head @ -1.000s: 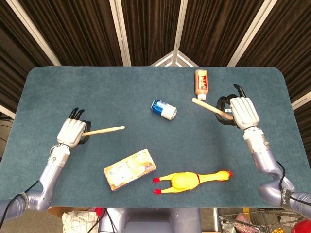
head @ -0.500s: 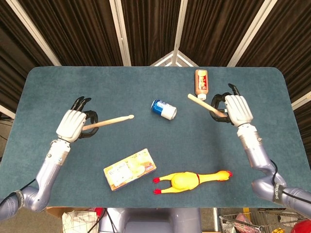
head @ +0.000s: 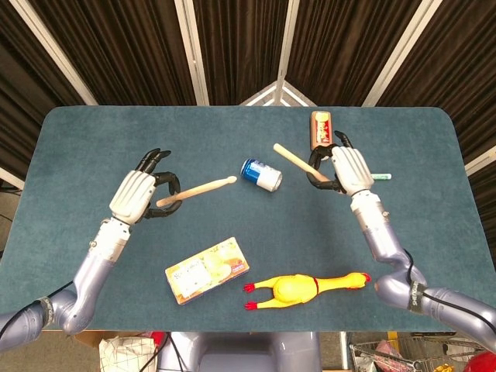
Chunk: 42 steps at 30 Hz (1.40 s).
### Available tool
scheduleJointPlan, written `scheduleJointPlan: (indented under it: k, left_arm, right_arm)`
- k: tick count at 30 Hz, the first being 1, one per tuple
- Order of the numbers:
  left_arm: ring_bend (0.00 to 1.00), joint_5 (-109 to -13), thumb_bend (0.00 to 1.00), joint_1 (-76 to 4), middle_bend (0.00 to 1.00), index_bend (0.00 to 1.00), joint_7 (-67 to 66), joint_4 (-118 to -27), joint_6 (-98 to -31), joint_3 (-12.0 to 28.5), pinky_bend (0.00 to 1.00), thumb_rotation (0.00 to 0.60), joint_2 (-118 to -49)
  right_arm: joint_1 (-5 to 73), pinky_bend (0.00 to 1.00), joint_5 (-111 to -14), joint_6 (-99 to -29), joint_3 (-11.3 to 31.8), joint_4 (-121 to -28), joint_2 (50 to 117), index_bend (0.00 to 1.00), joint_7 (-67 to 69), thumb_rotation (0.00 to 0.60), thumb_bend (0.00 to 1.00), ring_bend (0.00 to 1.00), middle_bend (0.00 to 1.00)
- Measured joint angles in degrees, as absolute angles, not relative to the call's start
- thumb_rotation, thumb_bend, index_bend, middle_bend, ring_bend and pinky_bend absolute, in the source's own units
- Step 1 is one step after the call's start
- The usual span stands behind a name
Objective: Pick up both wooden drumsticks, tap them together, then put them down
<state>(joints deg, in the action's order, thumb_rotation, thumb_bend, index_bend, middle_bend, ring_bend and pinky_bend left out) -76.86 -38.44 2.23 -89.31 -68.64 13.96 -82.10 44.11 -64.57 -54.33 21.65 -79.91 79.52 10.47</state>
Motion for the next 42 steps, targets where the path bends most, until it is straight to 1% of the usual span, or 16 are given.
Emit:
scheduleJointPlan:
  k: [7,11,18,24,31,42]
  left_arm:
    - [0.1,-75.8,0.48,-39.5,0.6,0.65,0.2,-89.2,-67.4,14.4,0.0,0.6,-83.6]
    - [0.1,-75.6,0.48,-39.9,0.6,0.65,0.3,-88.6,-67.1,14.7,0.0,0.6,-84.5]
    - [0.1,-75.9,0.48,-40.0,0.6,0.65,1.2,-88.2,-67.3,14.7,0.0,0.6,-85.3]
    - [0.1,-76.3,0.48,-40.0,0.6,0.65,1.8,-89.0,-67.4,14.8,0.0,0.6,-85.5]
    - [0.1,-76.3,0.48,-40.4,0.6,0.65,0.2,-90.2,-67.4,14.8,0.0,0.6,-86.2]
    - [0.1,-73.2,0.48,-41.5,0.6,0.65,-6.3,-92.6,-66.6,15.6,0.0,0.6,-87.2]
  right_arm:
    - [46.3,0.01,-64.0,-53.7,23.4,-79.5,81.2,0.66,11.2,0.6,0.5,0.4,0.66]
    - [46.8,0.01,-65.4,-54.0,23.8,-80.1,81.5,0.66,12.6,0.6,0.5,0.4,0.66]
    - [46.9,0.02,-69.2,-55.3,23.8,-81.9,81.6,0.67,16.8,0.6,0.5,0.4,0.66]
    - [46.3,0.02,-73.4,-57.2,22.6,-84.7,80.7,0.67,19.7,0.6,0.5,0.4,0.66]
    - [46.4,0.02,-72.3,-57.0,22.1,-86.2,80.4,0.67,17.0,0.6,0.5,0.4,0.66]
    - [46.7,0.02,-71.4,-57.7,21.2,-87.8,80.2,0.67,11.6,0.6,0.5,0.4,0.66]
